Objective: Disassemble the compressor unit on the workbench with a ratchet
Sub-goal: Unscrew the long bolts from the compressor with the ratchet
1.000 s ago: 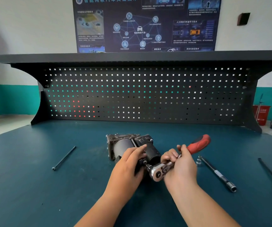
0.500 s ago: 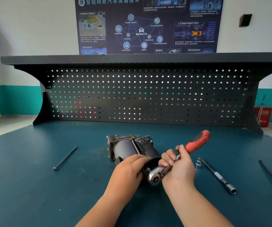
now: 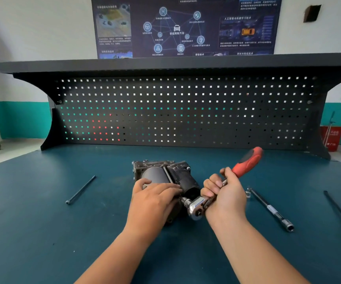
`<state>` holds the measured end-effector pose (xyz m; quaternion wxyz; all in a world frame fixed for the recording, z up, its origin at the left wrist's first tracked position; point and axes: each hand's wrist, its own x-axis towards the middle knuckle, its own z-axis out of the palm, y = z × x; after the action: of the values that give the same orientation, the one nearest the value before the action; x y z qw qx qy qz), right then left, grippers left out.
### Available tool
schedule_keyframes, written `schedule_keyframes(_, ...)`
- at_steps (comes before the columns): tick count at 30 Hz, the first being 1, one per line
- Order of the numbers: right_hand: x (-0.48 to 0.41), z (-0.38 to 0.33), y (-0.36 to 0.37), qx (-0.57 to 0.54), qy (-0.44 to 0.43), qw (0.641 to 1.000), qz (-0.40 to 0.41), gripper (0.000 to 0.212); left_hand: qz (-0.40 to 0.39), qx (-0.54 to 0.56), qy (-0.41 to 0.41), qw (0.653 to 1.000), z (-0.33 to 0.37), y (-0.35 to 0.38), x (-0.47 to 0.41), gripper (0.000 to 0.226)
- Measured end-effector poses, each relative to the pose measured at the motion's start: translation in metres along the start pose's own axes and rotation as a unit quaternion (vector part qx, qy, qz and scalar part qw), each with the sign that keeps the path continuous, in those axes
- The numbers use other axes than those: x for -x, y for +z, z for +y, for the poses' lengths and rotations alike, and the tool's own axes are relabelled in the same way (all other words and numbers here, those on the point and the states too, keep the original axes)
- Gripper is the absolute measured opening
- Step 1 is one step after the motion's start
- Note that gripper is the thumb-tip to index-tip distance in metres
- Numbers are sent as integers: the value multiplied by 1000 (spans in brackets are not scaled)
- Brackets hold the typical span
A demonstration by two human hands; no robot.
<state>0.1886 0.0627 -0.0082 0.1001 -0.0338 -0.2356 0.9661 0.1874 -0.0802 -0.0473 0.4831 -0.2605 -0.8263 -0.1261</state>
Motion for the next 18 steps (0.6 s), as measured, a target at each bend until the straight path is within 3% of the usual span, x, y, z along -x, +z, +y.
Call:
schedule_keyframes(11,5,6,-2,-1,-37,999,-23,27,8,68,-55,996,-4,3,4,9)
schedule_keyframes(18,8,13,-4,23,-75,996,-31,28,0,93,-87,992,-5,10,5,21)
